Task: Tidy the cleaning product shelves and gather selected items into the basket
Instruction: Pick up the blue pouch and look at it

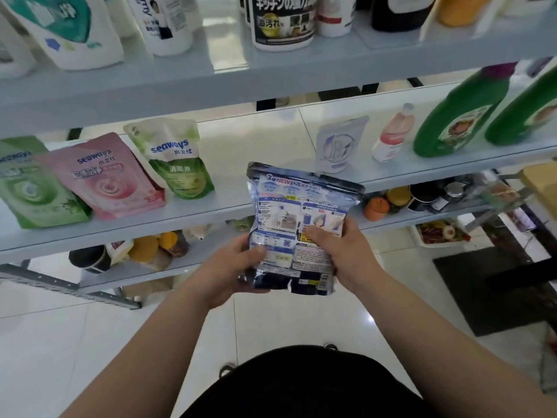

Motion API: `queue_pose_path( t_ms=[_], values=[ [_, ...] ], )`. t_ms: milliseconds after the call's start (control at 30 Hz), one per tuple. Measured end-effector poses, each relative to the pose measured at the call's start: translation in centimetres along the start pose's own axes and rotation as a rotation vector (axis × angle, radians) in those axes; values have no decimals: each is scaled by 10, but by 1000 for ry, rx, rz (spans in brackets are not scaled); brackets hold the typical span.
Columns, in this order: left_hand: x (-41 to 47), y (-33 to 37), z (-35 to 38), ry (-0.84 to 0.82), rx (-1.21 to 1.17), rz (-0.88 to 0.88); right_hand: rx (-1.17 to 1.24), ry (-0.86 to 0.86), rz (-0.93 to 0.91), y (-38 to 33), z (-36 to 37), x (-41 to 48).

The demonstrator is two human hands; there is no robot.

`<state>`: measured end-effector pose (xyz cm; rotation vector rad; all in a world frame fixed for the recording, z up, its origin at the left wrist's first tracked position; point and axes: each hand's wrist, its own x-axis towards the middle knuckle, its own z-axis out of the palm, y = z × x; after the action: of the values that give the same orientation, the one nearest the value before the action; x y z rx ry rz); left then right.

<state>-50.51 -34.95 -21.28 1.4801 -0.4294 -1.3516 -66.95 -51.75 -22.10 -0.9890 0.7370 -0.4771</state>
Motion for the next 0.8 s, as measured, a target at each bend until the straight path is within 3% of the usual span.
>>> queue_pose_path(
  t_ms=[67,200,300,533,633,800],
  values=[
    [7,1,25,91,134,84,-21,-68,-7,-11,-13,4],
    [15,1,66,256,34,225,48,-221,86,-39,-43,19],
    [20,2,91,346,-10,258,-35,-325,201,-48,-63,23],
    [18,12,122,424,-202,-84,-46,-381,459,-47,-91,22],
    [18,20,120,446,-231,-116,-38,-370,551,-48,-91,27],
    [19,28,121,447,-234,-98,-14,-358,541,-51,-89,31]
  ],
)
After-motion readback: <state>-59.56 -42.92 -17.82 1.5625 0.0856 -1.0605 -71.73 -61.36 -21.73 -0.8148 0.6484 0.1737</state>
